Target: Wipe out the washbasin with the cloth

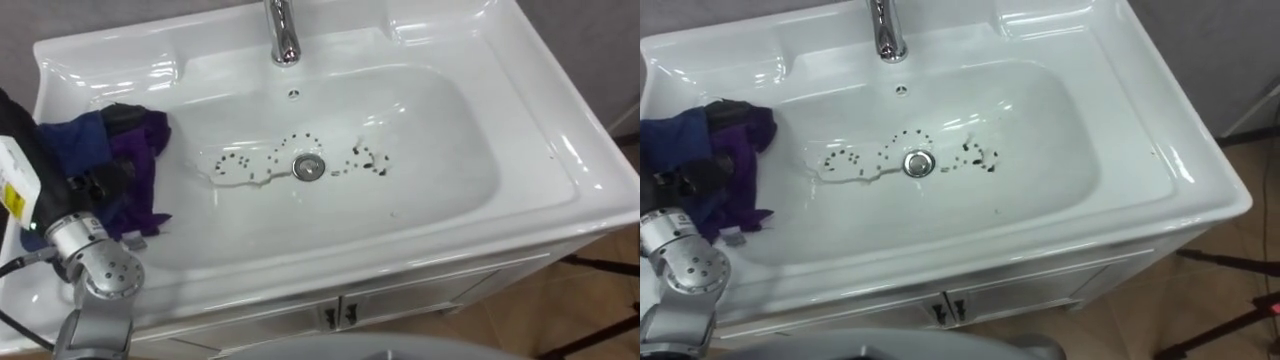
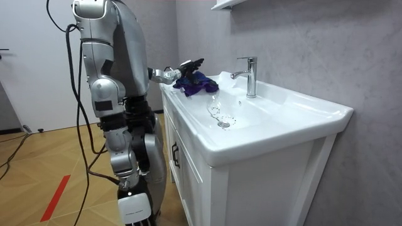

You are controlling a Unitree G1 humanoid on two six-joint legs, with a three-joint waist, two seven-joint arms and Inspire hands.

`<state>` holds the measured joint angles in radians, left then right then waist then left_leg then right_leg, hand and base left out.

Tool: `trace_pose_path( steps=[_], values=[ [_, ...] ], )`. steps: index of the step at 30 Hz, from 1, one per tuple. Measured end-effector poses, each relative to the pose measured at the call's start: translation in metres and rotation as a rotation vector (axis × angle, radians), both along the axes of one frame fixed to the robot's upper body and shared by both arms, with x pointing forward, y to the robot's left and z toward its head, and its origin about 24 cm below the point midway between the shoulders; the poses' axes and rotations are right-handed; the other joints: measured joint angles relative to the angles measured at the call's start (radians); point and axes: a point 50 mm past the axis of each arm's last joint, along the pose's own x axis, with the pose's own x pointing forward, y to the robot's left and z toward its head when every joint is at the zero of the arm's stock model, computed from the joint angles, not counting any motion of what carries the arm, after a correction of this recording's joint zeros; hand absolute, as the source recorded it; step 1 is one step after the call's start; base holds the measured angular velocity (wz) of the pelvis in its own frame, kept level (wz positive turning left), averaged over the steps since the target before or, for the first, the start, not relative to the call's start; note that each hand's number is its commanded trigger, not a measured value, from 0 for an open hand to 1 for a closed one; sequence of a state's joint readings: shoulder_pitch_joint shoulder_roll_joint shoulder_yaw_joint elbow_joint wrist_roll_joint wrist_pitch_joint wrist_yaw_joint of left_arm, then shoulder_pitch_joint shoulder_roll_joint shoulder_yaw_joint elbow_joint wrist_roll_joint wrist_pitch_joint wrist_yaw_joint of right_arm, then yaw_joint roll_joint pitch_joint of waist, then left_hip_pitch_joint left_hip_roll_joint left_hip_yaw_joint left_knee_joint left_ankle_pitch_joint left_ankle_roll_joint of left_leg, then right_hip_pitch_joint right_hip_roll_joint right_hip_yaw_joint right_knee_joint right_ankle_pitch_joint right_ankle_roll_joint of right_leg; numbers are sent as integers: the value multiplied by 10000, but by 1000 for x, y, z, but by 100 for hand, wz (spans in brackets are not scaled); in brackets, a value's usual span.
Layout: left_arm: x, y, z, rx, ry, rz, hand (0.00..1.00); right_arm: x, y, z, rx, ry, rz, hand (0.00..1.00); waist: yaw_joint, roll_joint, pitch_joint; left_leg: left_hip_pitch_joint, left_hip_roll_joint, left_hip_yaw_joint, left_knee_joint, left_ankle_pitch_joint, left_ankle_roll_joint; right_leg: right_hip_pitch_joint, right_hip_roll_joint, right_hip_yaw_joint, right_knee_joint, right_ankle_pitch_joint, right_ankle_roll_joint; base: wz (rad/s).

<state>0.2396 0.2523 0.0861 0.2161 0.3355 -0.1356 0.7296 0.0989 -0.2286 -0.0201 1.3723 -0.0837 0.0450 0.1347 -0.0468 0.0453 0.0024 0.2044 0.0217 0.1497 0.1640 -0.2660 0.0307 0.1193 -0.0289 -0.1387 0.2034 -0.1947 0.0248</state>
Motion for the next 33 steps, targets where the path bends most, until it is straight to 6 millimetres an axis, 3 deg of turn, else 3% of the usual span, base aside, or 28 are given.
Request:
trace_pose_path(
  steps=[9, 20, 29, 33],
  values=[
    [-1, -7, -12, -233, 672, -449, 0, 1, 1, 0, 51, 20, 230, 0, -32, -50, 22, -36, -1, -31, 5, 0, -1, 0, -2, -17, -1, 2, 0, 0],
    [-4, -7, -21, -417, 1320, -711, 0, 2, 2, 0, 224, -9, 297, 0, -20, -75, -17, -43, 0, -47, 6, -1, -1, -72, 3, -8, -3, 9, 1, 0],
    [-6, -8, -27, -426, 1620, -796, 0, 2, 0, 0, 177, 3, 286, 0, -27, 24, -41, -13, 5, -50, 22, -1, -1, -25, 6, -6, -5, 16, -5, 0],
    [-10, -7, -35, -471, 2040, -714, 0, 0, -2, 1, 96, 136, 254, 0, -68, 151, -90, -10, 2, -46, 19, -1, -1, -8, 6, 6, -1, 24, 0, 0]
  ],
)
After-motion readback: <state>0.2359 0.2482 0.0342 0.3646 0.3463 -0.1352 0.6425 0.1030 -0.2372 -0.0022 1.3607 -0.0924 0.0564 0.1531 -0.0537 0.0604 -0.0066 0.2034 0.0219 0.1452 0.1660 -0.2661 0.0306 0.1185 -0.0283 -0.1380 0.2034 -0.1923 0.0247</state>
